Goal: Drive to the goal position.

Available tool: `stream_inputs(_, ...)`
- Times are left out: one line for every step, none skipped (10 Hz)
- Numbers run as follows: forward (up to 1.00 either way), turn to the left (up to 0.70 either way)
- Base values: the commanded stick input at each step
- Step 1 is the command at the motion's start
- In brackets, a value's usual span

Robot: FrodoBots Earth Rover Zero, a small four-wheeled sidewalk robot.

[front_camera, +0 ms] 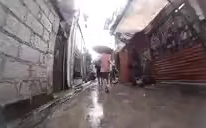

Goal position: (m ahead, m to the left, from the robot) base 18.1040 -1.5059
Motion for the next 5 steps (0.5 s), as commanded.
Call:
stream_inputs(0.99,0.0)
stream_inputs(0.99,0.0)
stream_inputs(0.99,0.0)
stream_inputs(0.99,0.0)
stream_inputs(0.99,0.05)
